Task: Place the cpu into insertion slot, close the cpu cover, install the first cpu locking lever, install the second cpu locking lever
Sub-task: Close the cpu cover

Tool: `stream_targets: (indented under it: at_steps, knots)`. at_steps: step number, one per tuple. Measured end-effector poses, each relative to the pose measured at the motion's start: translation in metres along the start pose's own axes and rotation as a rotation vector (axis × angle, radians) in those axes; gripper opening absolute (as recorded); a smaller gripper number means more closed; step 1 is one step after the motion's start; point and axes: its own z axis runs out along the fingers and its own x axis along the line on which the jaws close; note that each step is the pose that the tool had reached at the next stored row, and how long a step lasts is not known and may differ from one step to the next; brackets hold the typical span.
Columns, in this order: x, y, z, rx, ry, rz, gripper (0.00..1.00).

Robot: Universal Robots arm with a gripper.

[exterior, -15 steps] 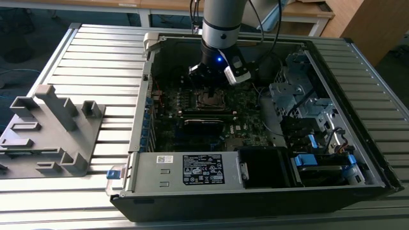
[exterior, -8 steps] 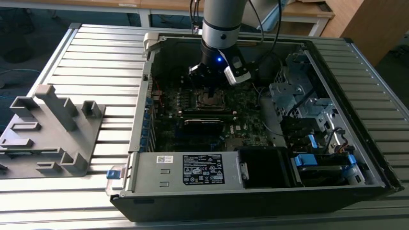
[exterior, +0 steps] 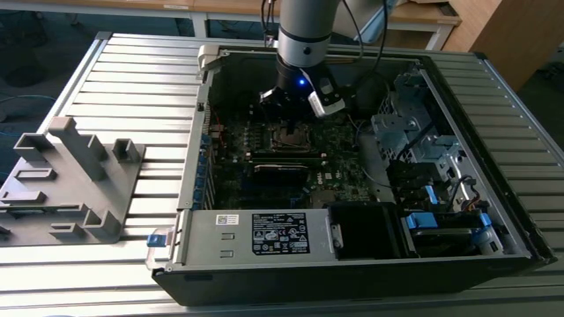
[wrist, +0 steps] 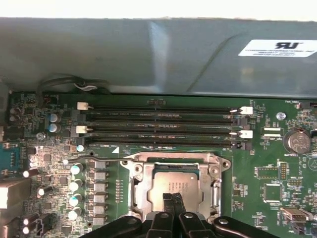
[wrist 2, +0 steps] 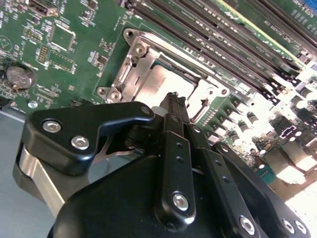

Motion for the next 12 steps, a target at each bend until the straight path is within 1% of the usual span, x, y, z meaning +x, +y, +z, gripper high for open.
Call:
stream_targets:
  at_steps: [2, 6, 9, 12]
  knots:
    - [0.0031, 0.0001, 0.0001, 0.0002, -0.0002, 0.000, 0.11]
    - [0.0069, 0.0001, 0.0005, 0.0003, -0.0004, 0.000, 0.11]
    - [0.0127, 0.0002, 0.0008, 0.0002, -0.0008, 0.000, 0.11]
    - [0.0159, 0.0003, 0.0013, 0.0002, -0.0013, 0.000, 0.11]
